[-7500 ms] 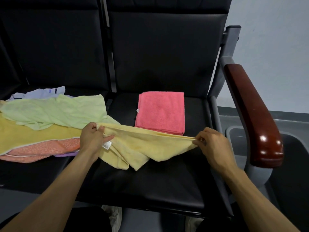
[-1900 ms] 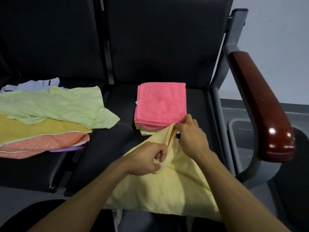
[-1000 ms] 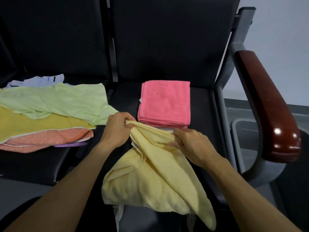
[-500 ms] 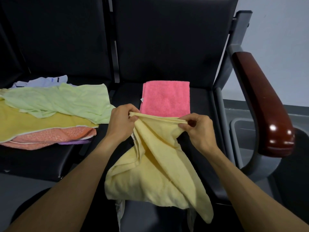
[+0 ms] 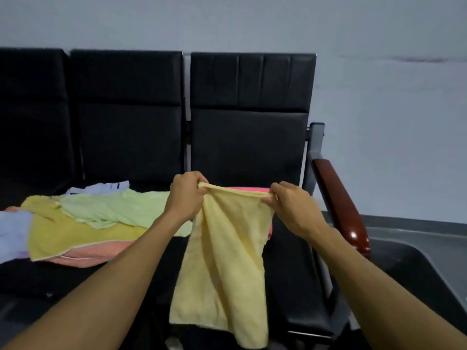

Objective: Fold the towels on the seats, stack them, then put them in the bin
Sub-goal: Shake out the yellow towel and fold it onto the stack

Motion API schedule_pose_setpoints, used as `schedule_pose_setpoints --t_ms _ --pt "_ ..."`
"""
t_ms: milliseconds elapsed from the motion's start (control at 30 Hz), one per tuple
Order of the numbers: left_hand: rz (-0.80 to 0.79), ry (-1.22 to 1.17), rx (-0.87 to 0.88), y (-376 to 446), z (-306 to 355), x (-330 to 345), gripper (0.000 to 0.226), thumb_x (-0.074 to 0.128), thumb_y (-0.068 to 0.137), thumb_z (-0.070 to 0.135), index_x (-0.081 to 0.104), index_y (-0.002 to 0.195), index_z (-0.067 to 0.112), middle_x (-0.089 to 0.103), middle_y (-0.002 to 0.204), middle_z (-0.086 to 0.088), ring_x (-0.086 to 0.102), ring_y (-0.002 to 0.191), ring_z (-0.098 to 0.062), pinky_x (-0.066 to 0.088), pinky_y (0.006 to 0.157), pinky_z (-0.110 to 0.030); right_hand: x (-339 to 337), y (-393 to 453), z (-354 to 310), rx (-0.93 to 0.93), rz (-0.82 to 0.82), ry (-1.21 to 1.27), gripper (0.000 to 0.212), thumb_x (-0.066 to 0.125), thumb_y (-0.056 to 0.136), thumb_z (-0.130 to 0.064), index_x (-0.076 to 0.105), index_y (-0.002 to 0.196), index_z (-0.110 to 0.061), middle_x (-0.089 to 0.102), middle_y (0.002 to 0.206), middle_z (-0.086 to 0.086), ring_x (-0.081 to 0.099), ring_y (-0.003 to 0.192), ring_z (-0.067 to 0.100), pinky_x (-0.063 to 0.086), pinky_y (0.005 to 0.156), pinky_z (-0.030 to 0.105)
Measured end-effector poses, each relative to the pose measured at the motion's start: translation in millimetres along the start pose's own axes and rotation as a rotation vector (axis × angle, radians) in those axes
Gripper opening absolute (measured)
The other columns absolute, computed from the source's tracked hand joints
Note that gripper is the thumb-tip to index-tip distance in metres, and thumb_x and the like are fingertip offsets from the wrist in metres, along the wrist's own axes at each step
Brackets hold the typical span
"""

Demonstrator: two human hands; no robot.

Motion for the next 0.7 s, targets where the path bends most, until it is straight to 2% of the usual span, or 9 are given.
schedule_pose_setpoints --t_ms 67,133,200,233,300,367,467,600,700 --pt "0.031 -0.02 0.029 0 22 -24 0.028 0.064 0.091 0.009 0.065 0.075 0.031 0.067 0.086 -0.003 0.064 0.083 -0.019 0.048 0.069 -0.031 -36 7 -9 0.045 0.075 0.102 0.032 0.06 0.097 -0.04 0.051 0.076 -0.018 0.056 0.077 -0.004 0.055 0.071 0.019 0.048 0.063 0.038" --pt "0.058 -0.035 0.05 -3 41 -46 0.029 0.064 0.092 0.01 0.064 0.074 0.032 0.068 0.089 -0.004 0.063 0.087 -0.02 0.048 0.071 -0.031 -70 9 -17 0.08 0.21 0.271 0.024 0.068 0.094 -0.028 0.06 0.075 -0.015 0.063 0.071 -0.004 0.059 0.067 0.013 0.049 0.061 0.029" --pt "0.094 -0.059 0.058 -6 58 -69 0.022 0.064 0.094 0.011 0.068 0.08 0.027 0.068 0.089 -0.003 0.063 0.086 -0.02 0.049 0.066 -0.027 -101 6 -27 0.105 0.335 0.408 0.006 0.071 0.091 -0.017 0.07 0.085 -0.016 0.067 0.075 -0.005 0.062 0.069 0.005 0.048 0.061 0.015" --pt "0.116 -0.078 0.06 -6 64 -79 0.018 0.064 0.094 0.011 0.07 0.084 0.024 0.068 0.088 -0.002 0.064 0.084 -0.018 0.048 0.06 -0.021 -113 5 -31 0.119 0.373 0.469 0.005 0.072 0.089 -0.014 0.072 0.091 -0.018 0.068 0.077 -0.006 0.062 0.071 0.004 0.047 0.063 0.011" --pt "0.151 -0.101 0.067 -8 76 -99 0.013 0.066 0.095 0.01 0.073 0.09 0.019 0.066 0.088 -0.001 0.06 0.081 -0.011 0.041 0.048 -0.009 -128 6 -36 0.154 0.364 0.564 0.02 0.074 0.088 -0.013 0.072 0.104 -0.023 0.067 0.081 -0.005 0.061 0.073 0.004 0.046 0.067 0.01" --pt "0.173 -0.099 0.088 -10 86 -114 0.009 0.067 0.095 0.011 0.074 0.095 0.017 0.065 0.092 -0.003 0.056 0.079 -0.007 0.041 0.047 -0.008 -141 7 -45 0.17 0.317 0.522 0.014 0.073 0.089 -0.014 0.075 0.102 -0.019 0.07 0.084 -0.005 0.062 0.075 0.004 0.044 0.067 0.012" --pt "0.19 -0.042 0.133 -14 101 -129 0.008 0.066 0.096 0.014 0.073 0.098 0.014 0.066 0.089 -0.002 0.05 0.078 -0.006 0.04 0.067 -0.019 -169 3 -55 0.178 0.428 0.456 0.006 0.068 0.092 -0.013 0.074 0.09 -0.014 0.067 0.083 -0.006 0.059 0.074 0.005 0.038 0.062 0.009" --pt "0.198 -0.016 0.164 -16 113 -141 0.009 0.062 0.096 0.015 0.063 0.089 0.019 0.062 0.088 0.001 0.057 0.083 -0.016 0.039 0.059 -0.022 -181 -1 -64 0.178 0.409 0.445 0.009 0.062 0.097 -0.014 0.063 0.088 -0.015 0.06 0.08 -0.008 0.055 0.073 0.004 0.037 0.059 0.011" --pt "0.165 -0.048 0.161 -20 120 -142 0.004 0.052 0.101 0.016 0.054 0.097 0.017 0.06 0.096 -0.006 0.057 0.082 -0.022 0.043 0.061 -0.033 -182 -5 -69 0.167 0.39 0.439 0.005 0.054 0.101 -0.015 0.057 0.098 -0.014 0.056 0.086 -0.007 0.052 0.076 0.004 0.037 0.058 0.011"
Point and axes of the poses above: each hand's wrist, its own y-axis towards the middle knuckle, its own x-axis out of the palm, z = x × y, the point moved 8 cm from there along y, towards the middle knuckle
